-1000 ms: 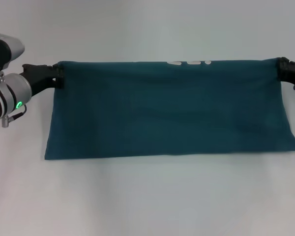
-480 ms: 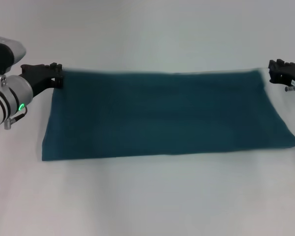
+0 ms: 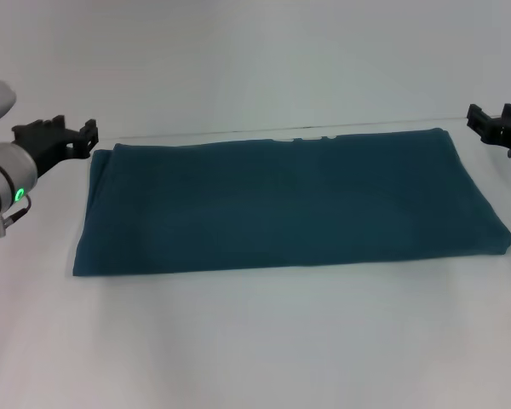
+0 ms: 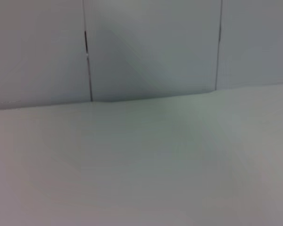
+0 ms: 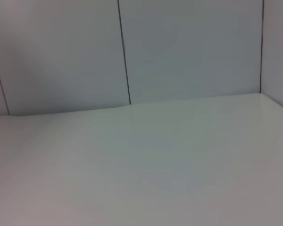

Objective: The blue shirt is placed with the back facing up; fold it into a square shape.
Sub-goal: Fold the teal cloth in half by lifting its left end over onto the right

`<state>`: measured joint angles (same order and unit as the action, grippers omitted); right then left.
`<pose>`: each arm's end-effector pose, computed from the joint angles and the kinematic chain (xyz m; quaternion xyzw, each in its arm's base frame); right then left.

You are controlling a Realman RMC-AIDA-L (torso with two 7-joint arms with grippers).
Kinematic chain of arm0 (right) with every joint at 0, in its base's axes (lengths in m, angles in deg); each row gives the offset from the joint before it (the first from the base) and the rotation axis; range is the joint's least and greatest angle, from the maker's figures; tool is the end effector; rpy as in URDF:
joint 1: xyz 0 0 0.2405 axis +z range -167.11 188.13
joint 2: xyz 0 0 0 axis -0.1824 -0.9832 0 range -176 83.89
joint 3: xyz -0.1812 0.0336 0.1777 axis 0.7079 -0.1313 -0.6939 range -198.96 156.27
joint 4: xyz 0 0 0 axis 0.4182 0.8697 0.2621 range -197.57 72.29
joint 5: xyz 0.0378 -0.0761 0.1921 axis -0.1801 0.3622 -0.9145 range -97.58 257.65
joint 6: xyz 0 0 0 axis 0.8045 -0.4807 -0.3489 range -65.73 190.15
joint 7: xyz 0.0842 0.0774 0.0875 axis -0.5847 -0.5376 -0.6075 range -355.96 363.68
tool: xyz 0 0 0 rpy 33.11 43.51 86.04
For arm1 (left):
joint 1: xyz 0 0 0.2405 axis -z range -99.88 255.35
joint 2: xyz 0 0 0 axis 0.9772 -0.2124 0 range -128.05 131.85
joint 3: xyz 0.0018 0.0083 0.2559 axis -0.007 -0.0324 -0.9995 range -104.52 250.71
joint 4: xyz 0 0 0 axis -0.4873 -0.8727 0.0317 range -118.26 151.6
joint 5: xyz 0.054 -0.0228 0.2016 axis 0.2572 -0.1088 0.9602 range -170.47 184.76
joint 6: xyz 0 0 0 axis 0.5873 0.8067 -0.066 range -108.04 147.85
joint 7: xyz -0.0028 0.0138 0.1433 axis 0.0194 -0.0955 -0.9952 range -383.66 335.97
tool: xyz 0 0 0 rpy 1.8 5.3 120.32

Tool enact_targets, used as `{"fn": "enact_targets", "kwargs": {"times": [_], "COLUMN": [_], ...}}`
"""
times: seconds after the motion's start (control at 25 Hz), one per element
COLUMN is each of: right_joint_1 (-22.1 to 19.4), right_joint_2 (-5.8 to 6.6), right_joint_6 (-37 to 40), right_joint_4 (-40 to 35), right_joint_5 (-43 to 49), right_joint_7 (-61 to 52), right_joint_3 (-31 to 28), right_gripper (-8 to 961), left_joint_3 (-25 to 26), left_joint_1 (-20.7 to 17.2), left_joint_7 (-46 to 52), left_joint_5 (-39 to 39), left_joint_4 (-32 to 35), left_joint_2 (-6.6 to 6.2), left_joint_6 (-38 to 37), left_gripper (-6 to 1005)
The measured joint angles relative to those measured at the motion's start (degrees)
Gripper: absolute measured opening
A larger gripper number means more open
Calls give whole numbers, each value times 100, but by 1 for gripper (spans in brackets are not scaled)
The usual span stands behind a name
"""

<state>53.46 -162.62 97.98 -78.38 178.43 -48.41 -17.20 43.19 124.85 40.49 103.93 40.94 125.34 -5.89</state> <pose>0.3385 0.4361 0.0470 -0.6971 0.3886 0.2029 0.5674 -0.2664 0.4634 -0.0026 -0.7705 -0.3337 -0.1544 0.5208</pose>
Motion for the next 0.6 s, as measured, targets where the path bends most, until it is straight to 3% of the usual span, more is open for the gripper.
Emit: {"fn": "enact_targets", "kwargs": {"times": [0.12, 0.28, 0.48, 0.6], "right_joint_1": [-190, -590, -1211, -1564], "right_joint_2": [57, 172, 204, 253], "right_joint_6": [295, 940, 1771, 2210], "right_joint_4": [-46, -243, -911, -1302], "right_joint_5": [20, 25, 33, 57], "right_joint_7": [-472, -1486, -2674, -3365], "right_joint_3": [301, 952, 1769, 2221], "right_gripper": [542, 630, 824, 825], "left_joint_3": [-82, -809, -1275, -1255], "left_joint_1": [-163, -670, -1438, -1743], "left_joint_7": [311, 1555, 2800, 3129], "left_joint_5": [39, 250, 745, 851], "left_joint_4": [95, 603, 1538, 1886], "left_joint_2": [7, -4, -4, -8], "left_joint_6": [-63, -600, -1986, -2862], "left_gripper": [408, 598, 747, 775]}}
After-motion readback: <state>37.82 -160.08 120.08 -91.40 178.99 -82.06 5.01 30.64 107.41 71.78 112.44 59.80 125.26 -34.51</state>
